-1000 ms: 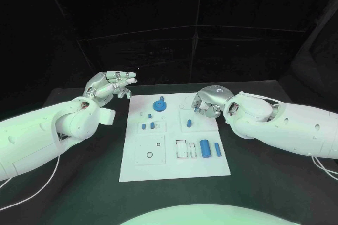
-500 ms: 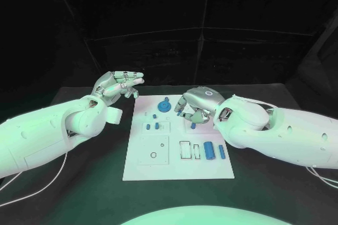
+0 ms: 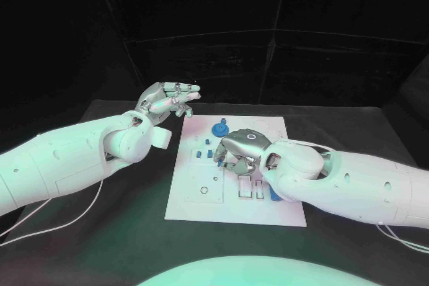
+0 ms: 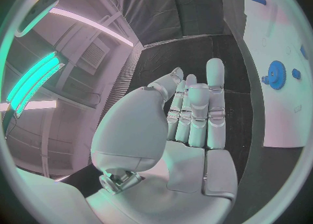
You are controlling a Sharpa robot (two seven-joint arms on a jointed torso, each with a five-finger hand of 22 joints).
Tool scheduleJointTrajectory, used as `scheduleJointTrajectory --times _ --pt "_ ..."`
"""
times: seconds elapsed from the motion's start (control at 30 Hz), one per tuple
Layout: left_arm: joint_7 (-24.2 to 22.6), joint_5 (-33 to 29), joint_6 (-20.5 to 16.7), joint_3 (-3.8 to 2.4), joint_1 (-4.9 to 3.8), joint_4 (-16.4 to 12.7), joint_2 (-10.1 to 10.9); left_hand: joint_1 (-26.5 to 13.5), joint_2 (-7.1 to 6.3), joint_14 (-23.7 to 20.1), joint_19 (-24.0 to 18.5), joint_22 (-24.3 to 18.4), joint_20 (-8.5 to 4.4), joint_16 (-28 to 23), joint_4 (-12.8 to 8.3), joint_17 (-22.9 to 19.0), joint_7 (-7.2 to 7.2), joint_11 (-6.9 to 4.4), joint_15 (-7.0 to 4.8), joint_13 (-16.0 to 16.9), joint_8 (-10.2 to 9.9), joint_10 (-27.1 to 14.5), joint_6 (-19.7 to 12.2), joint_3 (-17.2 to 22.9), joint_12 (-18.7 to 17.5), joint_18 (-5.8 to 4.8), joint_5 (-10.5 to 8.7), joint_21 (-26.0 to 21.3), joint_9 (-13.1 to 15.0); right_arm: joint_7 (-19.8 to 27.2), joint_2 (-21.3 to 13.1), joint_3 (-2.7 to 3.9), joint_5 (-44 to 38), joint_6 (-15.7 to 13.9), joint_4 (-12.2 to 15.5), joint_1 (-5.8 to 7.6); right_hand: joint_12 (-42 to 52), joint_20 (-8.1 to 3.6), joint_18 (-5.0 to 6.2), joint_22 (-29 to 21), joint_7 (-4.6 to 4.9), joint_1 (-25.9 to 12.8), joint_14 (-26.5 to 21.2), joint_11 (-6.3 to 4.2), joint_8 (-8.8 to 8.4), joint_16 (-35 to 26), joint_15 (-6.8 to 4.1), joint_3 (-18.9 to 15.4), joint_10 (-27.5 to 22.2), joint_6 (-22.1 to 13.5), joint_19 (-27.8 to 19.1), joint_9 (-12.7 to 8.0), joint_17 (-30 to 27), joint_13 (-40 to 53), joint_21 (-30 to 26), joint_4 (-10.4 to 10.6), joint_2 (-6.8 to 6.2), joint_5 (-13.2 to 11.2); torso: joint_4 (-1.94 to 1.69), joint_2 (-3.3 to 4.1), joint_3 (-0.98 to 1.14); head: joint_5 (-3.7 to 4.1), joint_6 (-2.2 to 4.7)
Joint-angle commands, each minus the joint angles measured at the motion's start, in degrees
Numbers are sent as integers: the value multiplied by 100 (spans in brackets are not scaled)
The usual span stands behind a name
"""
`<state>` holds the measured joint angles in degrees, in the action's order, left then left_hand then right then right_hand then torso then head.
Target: Assemble the parts on the task board
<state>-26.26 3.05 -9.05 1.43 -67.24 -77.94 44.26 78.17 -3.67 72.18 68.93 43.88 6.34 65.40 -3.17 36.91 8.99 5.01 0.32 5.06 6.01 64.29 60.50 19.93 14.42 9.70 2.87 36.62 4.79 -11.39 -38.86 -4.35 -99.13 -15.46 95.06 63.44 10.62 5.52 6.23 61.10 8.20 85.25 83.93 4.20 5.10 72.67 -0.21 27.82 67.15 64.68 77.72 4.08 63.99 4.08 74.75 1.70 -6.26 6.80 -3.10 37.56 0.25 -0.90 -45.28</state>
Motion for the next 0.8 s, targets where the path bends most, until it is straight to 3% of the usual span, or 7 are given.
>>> scheduleJointTrajectory --times 0.03,0.3,0.8 --pt "-65 -24 22 -5 -10 -3 -15 34 -1 -41 -32 -5 -16 -25 -39 -5 14 7 8 8 34 -20 7 2 22 80 18 -18 -1 127 63 -11 30 249 -68 -37 3 -13 -57 -7 23 -48 186 5 -30 30 -46 39 41 30 28 1 -10 1 8 9 10 5 -4 -1 5 -48 -25" --pt "-64 -24 26 -5 -10 4 -33 31 -2 -39 -31 -8 -15 -22 -38 0 15 8 9 9 35 -22 7 -1 27 80 18 -22 -1 135 185 -35 -8 362 -227 -118 -7 -11 -56 -15 31 -82 184 13 -42 29 -40 51 30 21 21 -1 -18 -2 4 2 5 9 4 -2 2 -119 -69" --pt "-52 -24 41 -5 -10 24 -45 31 -2 -39 -31 -8 -15 -22 -38 0 15 8 9 9 35 -22 7 -1 27 80 18 -22 -1 214 246 -39 -21 385 -221 -156 -8 -10 -57 -11 32 -92 184 14 -44 32 -39 52 30 19 22 -2 -15 -3 6 1 1 11 -1 -6 -2 -175 -126"
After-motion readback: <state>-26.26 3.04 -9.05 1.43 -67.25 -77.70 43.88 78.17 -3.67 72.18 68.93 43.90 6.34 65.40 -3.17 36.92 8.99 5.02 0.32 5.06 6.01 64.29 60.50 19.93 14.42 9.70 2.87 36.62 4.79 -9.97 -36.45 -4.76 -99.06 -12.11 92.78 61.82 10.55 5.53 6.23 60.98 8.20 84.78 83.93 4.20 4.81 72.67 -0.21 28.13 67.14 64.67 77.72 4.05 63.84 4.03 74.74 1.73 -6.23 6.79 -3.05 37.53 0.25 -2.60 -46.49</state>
